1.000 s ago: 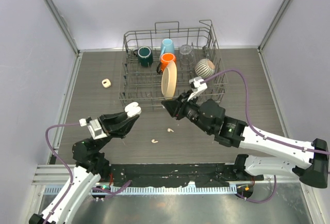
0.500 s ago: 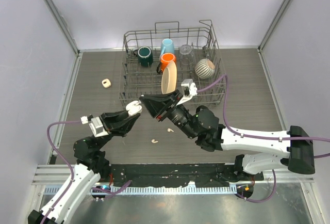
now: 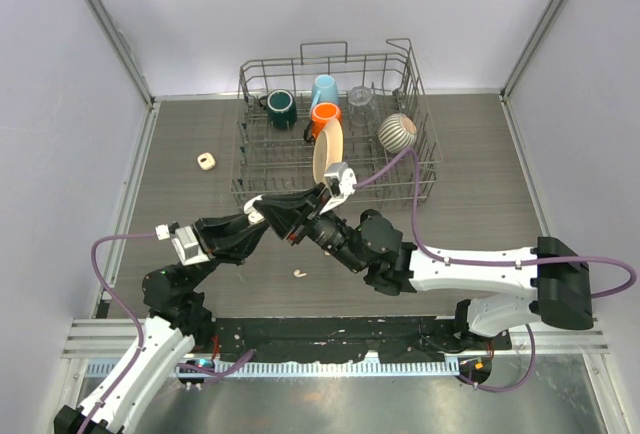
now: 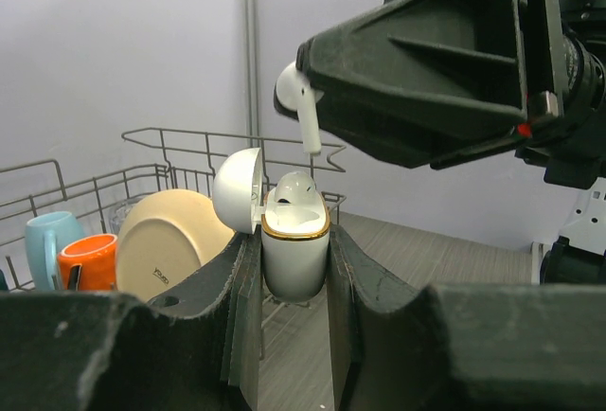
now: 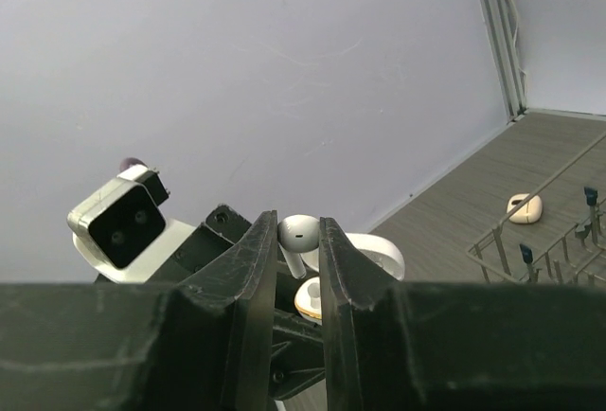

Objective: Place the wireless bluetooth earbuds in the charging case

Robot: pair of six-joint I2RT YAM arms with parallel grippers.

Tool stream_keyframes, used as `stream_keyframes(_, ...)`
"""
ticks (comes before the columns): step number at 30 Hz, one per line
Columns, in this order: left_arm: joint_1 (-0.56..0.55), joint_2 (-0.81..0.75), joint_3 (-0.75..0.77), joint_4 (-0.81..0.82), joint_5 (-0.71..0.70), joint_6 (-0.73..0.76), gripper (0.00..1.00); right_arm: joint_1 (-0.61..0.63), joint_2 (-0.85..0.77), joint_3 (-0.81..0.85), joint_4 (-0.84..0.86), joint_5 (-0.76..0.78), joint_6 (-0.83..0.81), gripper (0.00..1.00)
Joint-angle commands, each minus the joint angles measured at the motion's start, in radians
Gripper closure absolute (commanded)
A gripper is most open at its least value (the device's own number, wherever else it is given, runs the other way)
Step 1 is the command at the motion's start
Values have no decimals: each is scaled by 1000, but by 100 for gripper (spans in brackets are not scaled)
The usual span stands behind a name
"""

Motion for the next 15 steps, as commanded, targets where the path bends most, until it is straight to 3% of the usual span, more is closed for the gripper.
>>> stream_keyframes(1, -2, -4, 42, 51, -3, -4, 100, 15, 17, 57, 7, -11, -37, 99)
stream_keyframes(15, 0, -3, 49, 57, 2, -4, 100, 29, 51, 56, -36, 25, -85, 99)
